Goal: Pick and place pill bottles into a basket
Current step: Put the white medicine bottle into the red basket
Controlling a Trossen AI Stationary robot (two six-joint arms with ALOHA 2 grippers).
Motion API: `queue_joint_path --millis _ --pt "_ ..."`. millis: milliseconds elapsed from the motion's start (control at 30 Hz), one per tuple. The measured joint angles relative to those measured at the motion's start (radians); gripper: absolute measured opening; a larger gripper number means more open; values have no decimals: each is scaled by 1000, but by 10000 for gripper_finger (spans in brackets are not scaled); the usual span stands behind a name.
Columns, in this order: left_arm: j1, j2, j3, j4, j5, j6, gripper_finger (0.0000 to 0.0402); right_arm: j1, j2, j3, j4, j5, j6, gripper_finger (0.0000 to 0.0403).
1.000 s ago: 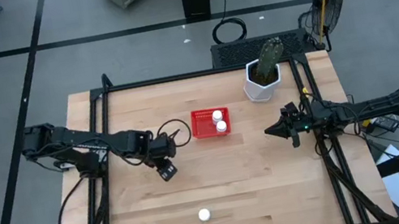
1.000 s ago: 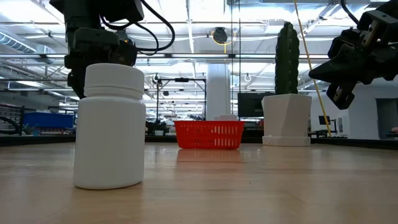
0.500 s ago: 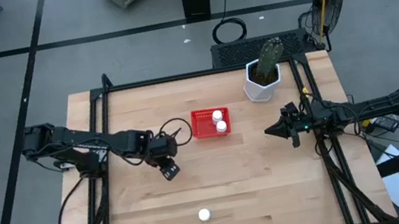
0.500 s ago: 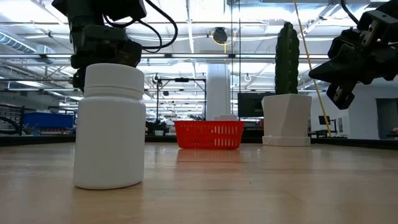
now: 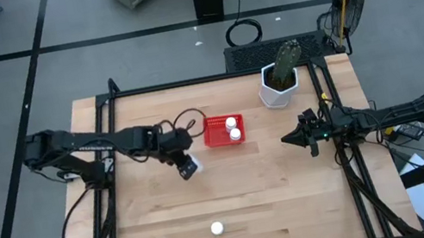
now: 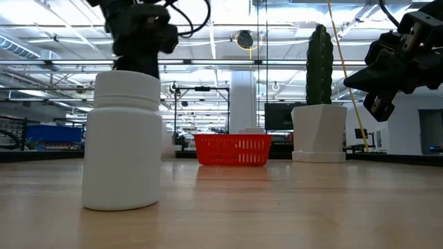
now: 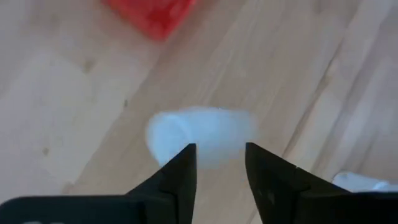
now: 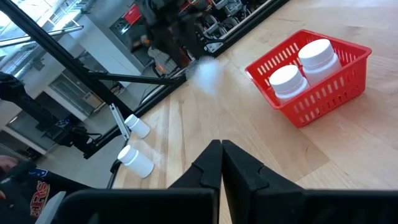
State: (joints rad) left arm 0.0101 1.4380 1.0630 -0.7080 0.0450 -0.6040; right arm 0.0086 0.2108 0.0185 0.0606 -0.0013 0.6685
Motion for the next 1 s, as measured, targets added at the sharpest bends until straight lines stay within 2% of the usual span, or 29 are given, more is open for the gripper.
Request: queue_joint_path --millis 133,267,500,600,733,867,1000 --pt "44 0 78 0 0 60 119 0 0 0 0 0 0 4" --pt "83 0 138 -29 16 99 84 0 0 0 0 0 0 4" --pt "124 0 160 -49 34 124 12 0 0 0 0 0 0 4" --pt "142 0 160 -54 13 124 5 0 0 0 0 0 0 4" --pt "202 0 160 -113 -58 65 42 0 0 0 0 0 0 4" --pt "287 0 160 -206 -79 56 102 0 0 0 0 0 0 4" --pt "351 0 160 -258 -75 115 167 0 0 0 0 0 0 4"
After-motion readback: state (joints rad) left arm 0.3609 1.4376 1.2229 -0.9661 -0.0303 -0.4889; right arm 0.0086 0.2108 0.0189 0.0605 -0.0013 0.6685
